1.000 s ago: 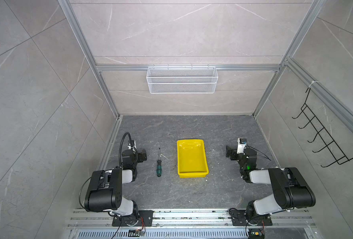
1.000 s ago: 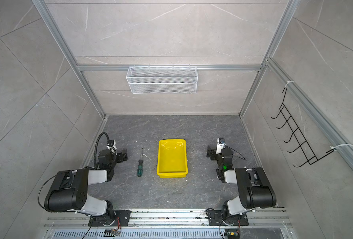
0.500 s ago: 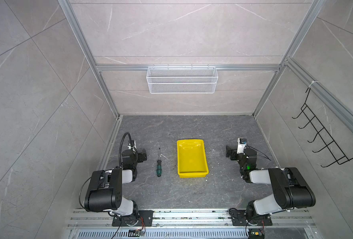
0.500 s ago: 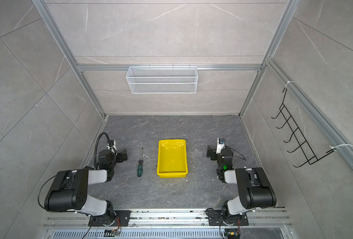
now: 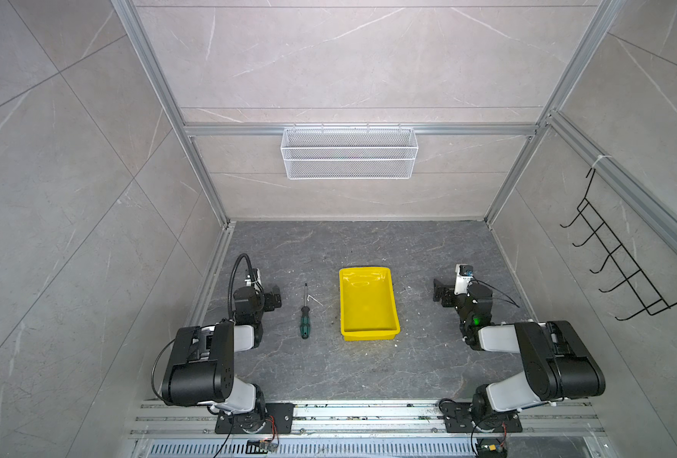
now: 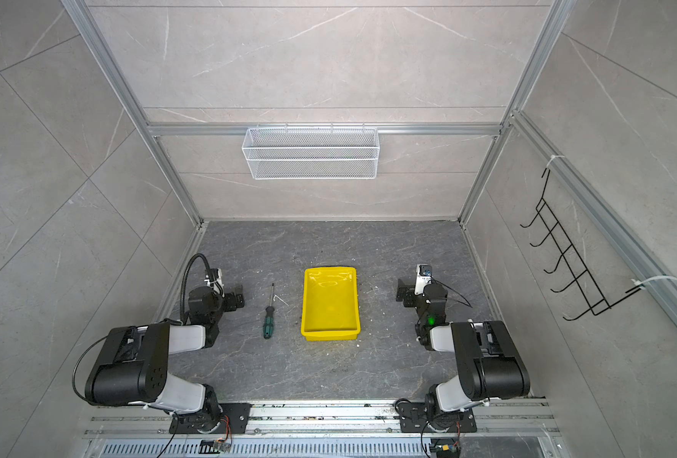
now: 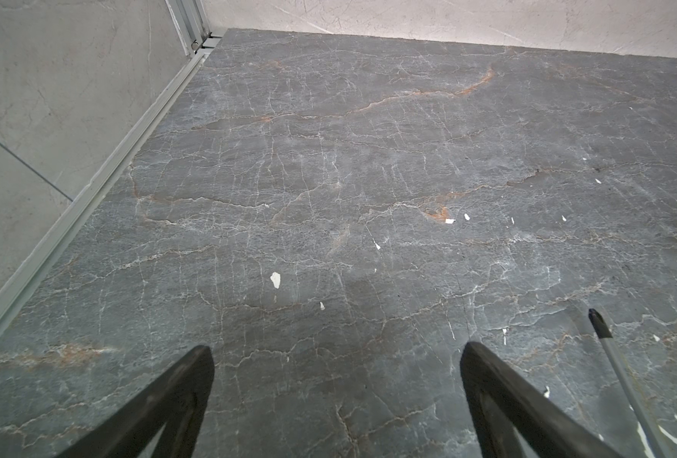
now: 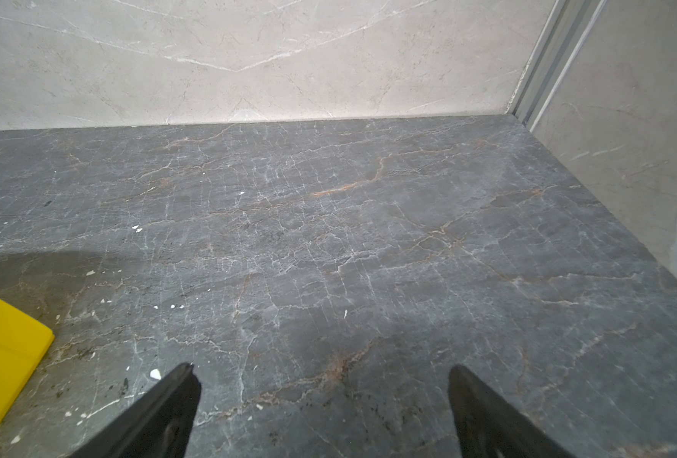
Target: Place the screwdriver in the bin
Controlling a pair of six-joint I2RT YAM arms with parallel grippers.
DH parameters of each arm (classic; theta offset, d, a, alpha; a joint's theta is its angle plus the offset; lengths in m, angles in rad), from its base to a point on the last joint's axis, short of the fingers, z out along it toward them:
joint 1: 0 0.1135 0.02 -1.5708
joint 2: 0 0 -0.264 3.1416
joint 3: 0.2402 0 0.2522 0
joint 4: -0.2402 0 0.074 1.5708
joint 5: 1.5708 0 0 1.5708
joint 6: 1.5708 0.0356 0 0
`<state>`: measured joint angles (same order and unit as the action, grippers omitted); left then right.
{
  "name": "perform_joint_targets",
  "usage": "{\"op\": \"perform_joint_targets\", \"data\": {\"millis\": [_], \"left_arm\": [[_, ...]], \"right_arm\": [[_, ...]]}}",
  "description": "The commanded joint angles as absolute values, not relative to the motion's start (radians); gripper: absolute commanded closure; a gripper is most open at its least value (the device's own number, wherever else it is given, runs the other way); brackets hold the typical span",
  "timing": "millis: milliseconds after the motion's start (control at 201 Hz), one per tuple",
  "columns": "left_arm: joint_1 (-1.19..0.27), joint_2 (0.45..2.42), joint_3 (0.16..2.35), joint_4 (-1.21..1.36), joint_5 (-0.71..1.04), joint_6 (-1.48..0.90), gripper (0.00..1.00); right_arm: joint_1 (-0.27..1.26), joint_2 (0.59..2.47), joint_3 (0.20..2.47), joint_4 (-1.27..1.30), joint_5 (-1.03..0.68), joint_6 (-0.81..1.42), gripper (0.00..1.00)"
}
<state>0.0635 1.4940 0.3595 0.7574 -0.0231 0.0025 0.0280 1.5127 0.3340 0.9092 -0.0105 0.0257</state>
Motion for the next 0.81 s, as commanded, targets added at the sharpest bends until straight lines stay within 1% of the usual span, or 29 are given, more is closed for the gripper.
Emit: {"op": "perform_joint_targets", "data": {"millis": [0,139,269,448,508,592,682,801], "left_arm": [[0.07,1.497,0.38,0.809,-0.012,-0.014,0.0],[0.07,1.46,0.38,0.786,-0.057,-0.03,0.0],[0.069,1.322,0.455,0.518,-0.109,-0.071,0.0],[0.069,1.127,0.513,0.271,-0.141,-0.194,0.0],[0.068,1.082,0.568,0.136,-0.167,-0.253,0.0],[0.068,1.05,0.673,-0.087,-0.211,-0.332,0.0],[0.068,1.033,0.742,-0.217,-0.196,-0.37,0.0],[0.067,1.027,0.826,-0.37,-0.147,-0.432,0.0]], "right_arm": [[0.033,1.518,0.354,0.904,0.007,0.031,0.01],[0.035,1.517,0.357,0.896,0.021,0.034,0.01],[0.035,1.516,0.357,0.896,0.02,0.035,0.01],[0.034,1.508,0.363,0.885,0.014,0.035,0.0],[0.035,1.454,0.391,0.792,0.01,0.039,0.0],[0.033,1.35,0.465,0.542,0.029,0.074,0.0],[0.033,1.264,0.524,0.374,-0.001,0.122,0.0],[0.034,1.198,0.663,0.11,-0.133,0.162,0.0]]}}
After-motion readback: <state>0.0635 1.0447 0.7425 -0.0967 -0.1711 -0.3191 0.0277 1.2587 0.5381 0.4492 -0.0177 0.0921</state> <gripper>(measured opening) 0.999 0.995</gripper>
